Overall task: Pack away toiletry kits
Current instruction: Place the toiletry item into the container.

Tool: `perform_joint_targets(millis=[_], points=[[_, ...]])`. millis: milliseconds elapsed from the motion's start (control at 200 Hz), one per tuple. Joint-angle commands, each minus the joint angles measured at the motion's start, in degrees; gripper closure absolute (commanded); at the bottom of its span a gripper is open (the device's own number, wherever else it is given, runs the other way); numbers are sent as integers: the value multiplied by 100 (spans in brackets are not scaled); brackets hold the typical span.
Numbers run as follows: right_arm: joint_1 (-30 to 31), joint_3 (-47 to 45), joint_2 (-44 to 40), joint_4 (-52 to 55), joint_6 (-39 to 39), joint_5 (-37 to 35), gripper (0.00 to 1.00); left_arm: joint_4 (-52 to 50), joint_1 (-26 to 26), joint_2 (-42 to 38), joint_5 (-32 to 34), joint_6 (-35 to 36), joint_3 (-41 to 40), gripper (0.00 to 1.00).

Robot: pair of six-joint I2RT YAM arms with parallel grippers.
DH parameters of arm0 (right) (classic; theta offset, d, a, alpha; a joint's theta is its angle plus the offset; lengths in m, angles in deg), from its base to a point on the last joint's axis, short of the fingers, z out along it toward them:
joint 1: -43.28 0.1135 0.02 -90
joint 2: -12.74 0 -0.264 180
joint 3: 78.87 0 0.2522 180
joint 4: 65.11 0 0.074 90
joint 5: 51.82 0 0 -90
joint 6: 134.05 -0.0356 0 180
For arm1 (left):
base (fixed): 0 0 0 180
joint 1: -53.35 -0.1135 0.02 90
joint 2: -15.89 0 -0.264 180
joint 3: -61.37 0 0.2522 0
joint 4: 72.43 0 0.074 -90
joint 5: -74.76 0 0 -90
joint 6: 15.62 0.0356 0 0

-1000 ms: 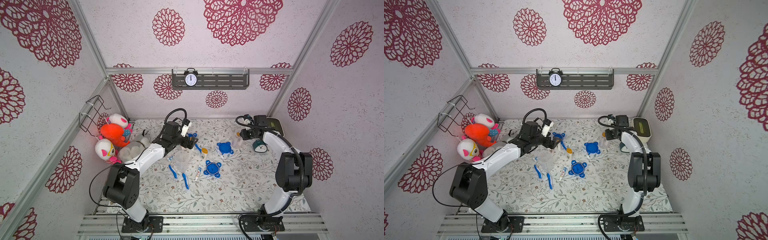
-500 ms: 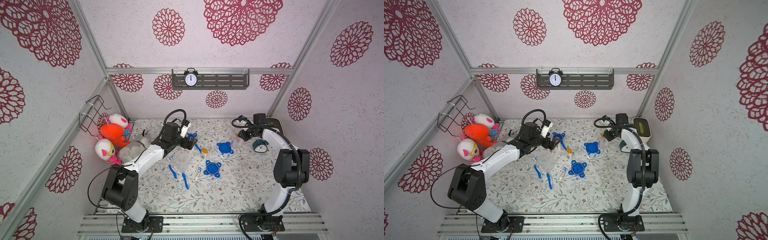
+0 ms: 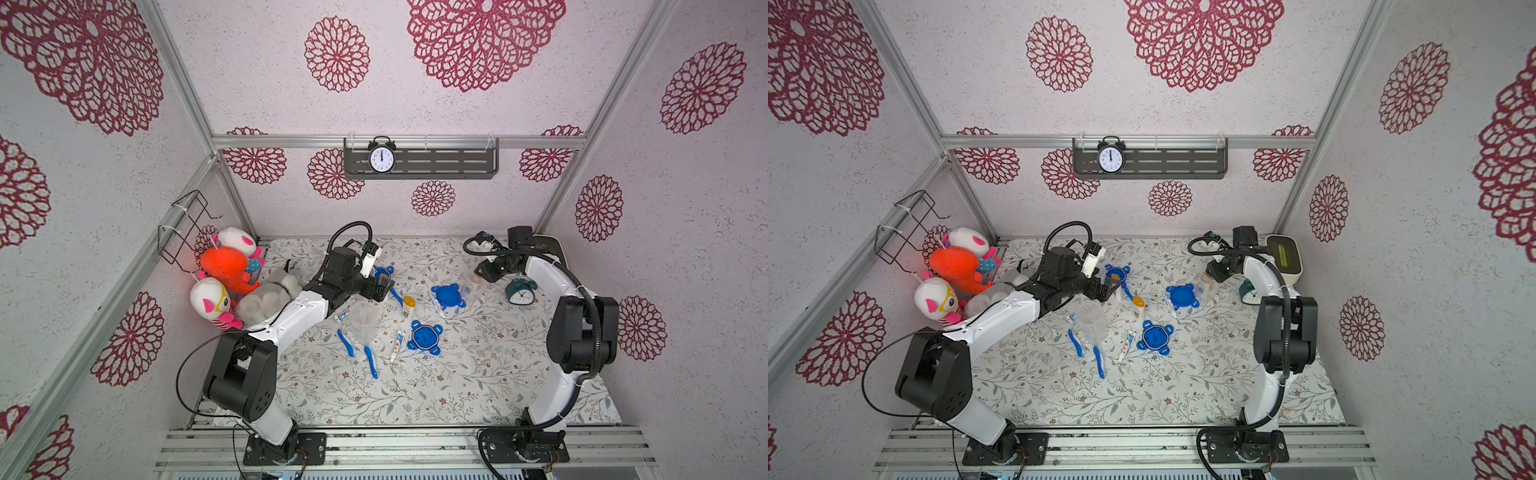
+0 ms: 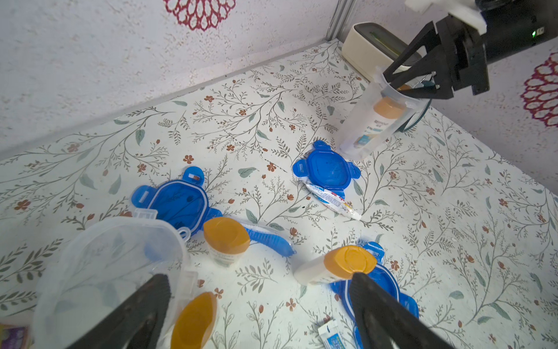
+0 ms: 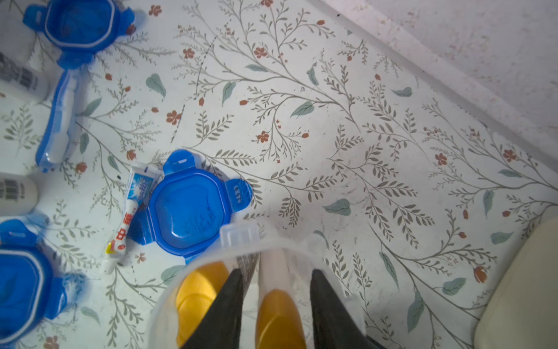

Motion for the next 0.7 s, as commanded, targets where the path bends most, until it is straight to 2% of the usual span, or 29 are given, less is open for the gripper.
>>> perform_joint_targets(millis=[0,430,696], points=[[-27,88,25,80,-107,247,54,136,-58,-230,-6,138,-21,3],[-27,-25,-334,-64,-314,281,53,124,-61,-229,-40,100,22,3],[-27,-65,-760,-144,-624,-44,53,94,-66,-209,-60,56,75,3]])
